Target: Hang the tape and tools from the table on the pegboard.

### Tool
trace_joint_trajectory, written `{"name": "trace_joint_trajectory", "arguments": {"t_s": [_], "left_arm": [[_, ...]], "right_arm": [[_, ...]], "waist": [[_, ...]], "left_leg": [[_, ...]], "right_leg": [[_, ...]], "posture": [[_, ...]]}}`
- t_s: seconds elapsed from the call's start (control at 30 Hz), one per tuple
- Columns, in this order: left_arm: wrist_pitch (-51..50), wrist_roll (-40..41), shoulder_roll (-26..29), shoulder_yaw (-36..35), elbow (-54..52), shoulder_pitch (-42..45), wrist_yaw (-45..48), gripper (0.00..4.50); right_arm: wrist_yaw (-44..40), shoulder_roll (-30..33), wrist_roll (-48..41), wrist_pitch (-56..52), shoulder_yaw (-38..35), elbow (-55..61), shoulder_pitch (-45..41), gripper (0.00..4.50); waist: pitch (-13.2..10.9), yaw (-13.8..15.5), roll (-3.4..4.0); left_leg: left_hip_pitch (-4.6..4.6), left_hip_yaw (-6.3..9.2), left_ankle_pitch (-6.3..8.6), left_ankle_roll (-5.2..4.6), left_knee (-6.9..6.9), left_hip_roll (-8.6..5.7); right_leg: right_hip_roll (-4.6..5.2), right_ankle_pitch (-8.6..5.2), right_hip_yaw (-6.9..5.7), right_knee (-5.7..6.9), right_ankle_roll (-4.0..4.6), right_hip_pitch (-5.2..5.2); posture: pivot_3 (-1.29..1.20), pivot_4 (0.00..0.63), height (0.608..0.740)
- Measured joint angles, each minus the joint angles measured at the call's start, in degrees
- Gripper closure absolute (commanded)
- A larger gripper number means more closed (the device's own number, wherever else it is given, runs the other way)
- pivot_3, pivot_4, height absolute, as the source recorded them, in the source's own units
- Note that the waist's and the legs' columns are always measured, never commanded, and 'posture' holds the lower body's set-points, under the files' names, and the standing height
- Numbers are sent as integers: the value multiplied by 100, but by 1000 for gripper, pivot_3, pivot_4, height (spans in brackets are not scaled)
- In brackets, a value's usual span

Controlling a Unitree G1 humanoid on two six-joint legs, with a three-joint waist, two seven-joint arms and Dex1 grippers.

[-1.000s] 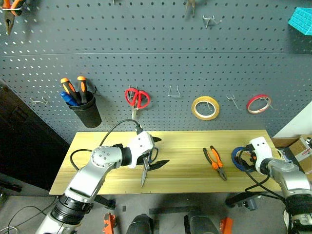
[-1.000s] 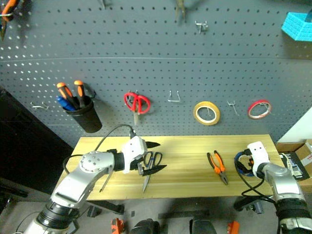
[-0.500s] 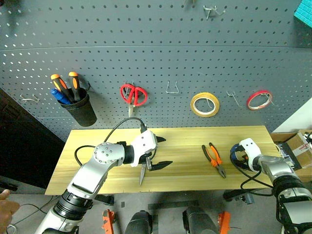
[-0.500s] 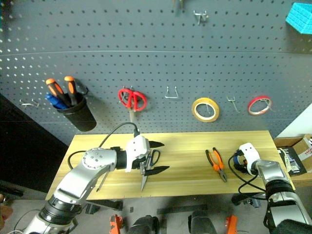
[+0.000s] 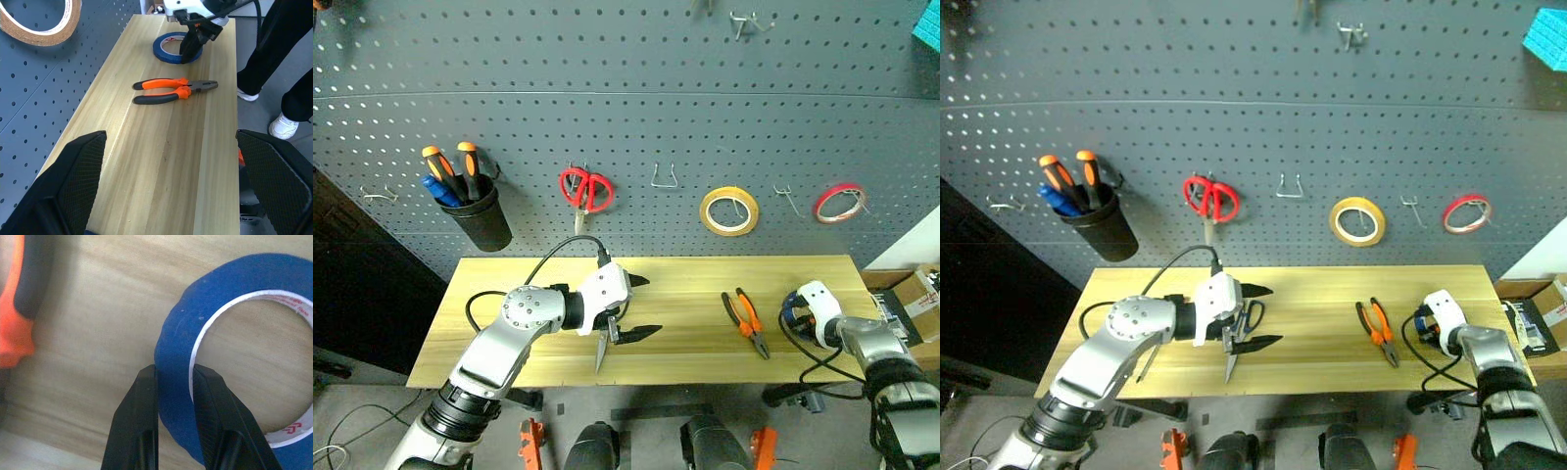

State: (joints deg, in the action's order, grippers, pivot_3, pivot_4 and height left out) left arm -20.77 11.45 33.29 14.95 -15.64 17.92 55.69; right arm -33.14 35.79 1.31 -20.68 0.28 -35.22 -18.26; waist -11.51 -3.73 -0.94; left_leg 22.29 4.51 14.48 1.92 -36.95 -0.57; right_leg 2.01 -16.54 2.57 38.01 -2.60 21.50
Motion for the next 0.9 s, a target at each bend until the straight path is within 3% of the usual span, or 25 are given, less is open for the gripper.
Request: {"name": "trace_joint_trajectory", "arguments": {"t_s": [0.17,0.27,0.33,0.43,0.63,0.9], "left_arm": [[-32,266,-243,-114,18,96,-5,0],[-174,518,-410,-173,7,184,-5,0],[-498,856,-574,-206,-19,306,-19,0],[-788,1168,-713,-298,-67,401,-112,0],[-688,1161,-894,-445,10,530,-434,0],[-145,625,-1150,-425,176,542,-1066,0]], "right_arm": [[850,103,298,-553,-640,3393,1736,3831],[1488,-411,647,-844,-834,5215,2482,3831],[1910,-999,908,-853,-520,6194,2773,3831],[2229,-1240,1279,-790,-104,6826,2661,3831],[2455,-1379,1318,-271,-136,6540,1491,3831],[2399,-1454,795,771,-193,3931,87,3831]], "waist": [[16,-26,39],[17,-88,37],[16,-140,37],[15,-185,36],[10,-204,16],[10,-235,16]], "left_leg": [[59,-5,-1,4,-8,1],[54,7,-2,6,-5,14],[49,1,-3,8,-6,17],[35,-20,-5,11,-15,8],[20,-25,-17,28,-16,12],[22,-33,-17,27,-6,11]], "right_leg": [[2,1,12,19,-3,68],[-14,0,4,23,-3,67],[-22,-1,13,36,-2,69],[-18,0,39,56,-6,71],[-29,5,35,65,-10,60],[-29,8,63,76,-3,77]], "posture": [[-146,180,740],[-162,185,740],[-168,186,740],[-172,182,740],[-163,171,740],[-131,164,740]]}}
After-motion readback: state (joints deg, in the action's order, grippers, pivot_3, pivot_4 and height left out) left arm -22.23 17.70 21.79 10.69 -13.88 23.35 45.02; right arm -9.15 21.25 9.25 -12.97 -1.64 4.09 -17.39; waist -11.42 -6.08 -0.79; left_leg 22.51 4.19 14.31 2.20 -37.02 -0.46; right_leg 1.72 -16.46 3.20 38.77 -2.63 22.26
